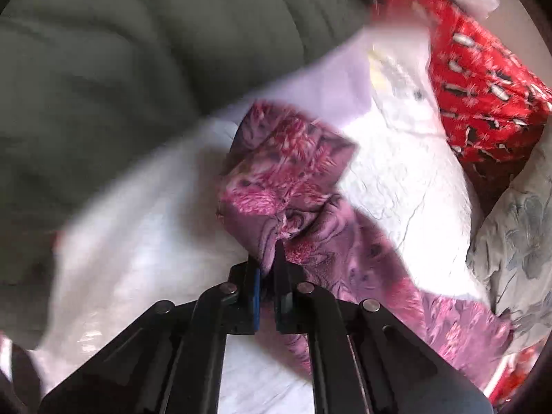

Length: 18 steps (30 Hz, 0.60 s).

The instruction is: Fold small clothes

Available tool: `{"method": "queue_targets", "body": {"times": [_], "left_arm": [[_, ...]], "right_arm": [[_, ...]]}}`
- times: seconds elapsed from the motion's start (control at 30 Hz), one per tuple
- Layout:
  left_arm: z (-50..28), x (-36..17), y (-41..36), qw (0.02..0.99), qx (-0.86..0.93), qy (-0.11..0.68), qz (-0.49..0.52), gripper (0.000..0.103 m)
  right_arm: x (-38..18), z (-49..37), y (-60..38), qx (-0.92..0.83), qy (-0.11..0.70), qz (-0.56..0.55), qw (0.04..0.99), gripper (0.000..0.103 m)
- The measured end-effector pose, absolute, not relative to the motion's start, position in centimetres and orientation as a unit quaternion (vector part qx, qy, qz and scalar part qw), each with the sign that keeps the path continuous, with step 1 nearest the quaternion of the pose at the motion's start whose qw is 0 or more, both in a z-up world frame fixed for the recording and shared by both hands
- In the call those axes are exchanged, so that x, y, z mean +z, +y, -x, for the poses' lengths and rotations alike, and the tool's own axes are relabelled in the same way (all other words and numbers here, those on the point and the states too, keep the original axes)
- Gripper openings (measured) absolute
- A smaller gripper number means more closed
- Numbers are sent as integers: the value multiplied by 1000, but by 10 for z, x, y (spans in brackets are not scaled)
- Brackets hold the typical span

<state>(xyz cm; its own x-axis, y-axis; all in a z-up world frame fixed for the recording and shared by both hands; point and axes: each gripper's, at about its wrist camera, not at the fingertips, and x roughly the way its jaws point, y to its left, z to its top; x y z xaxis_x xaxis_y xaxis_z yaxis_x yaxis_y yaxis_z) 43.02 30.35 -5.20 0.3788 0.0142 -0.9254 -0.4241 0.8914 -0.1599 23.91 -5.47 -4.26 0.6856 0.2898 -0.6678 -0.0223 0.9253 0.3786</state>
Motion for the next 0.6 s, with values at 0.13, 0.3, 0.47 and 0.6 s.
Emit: {"method": "queue_targets", "body": {"times": [0.13, 0.3, 0.47, 0.6], "left_arm": [[-397, -38, 325, 810, 136, 537, 192, 8], [-357, -63, 366, 788, 115, 537, 279, 24], [-340, -66, 384, 782, 91, 487, 379, 49], [-367, -61, 367, 789, 89, 486, 365, 64]], "right_arm": [[-43, -239, -55, 87, 386, -174, 902, 35], [-43, -240, -55, 86, 386, -173, 902, 35], [-43, -239, -55, 86, 386, -173, 902, 35], [-43, -239, -56, 88, 384, -177, 902, 35]]}}
